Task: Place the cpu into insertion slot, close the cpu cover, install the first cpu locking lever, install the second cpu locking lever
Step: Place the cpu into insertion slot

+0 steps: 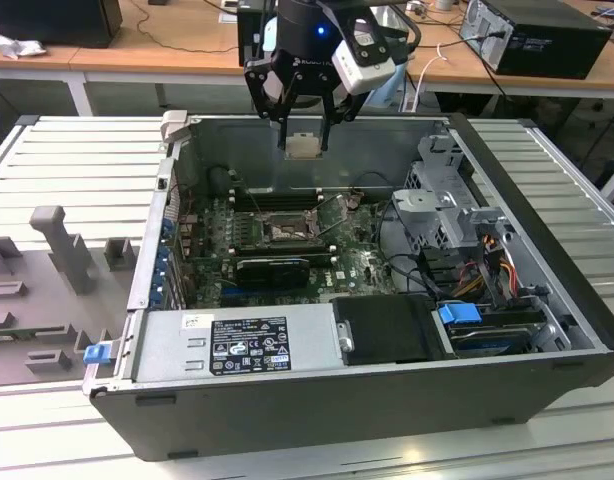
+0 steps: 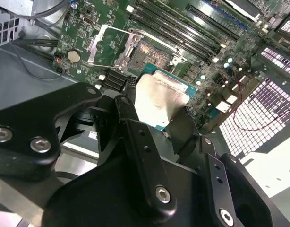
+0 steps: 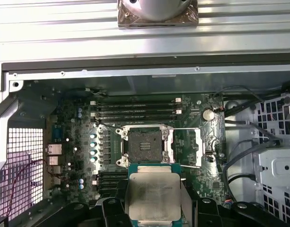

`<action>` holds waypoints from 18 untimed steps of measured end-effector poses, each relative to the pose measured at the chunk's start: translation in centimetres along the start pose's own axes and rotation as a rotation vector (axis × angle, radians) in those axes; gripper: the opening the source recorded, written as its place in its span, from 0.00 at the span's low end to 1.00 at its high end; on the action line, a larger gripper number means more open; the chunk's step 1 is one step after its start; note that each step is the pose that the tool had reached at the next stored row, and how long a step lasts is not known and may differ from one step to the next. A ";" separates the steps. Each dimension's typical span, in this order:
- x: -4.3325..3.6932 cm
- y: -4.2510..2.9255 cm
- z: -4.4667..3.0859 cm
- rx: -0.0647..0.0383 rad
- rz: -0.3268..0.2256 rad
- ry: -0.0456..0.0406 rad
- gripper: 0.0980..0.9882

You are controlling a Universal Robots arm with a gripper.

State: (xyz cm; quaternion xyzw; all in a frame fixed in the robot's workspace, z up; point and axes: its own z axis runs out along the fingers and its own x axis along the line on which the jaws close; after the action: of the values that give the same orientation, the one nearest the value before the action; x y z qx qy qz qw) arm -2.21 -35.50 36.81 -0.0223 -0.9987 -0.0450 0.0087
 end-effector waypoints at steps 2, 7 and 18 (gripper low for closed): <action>0.00 0.00 0.00 0.000 0.006 -0.0005 0.48; 0.00 0.00 0.00 0.000 0.020 -0.0018 0.48; 0.00 0.00 0.00 -0.001 0.053 -0.0048 0.48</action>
State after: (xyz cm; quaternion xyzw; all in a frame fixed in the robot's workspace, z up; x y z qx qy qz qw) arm -2.21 -35.50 36.80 -0.0490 -0.9977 -0.0452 0.0075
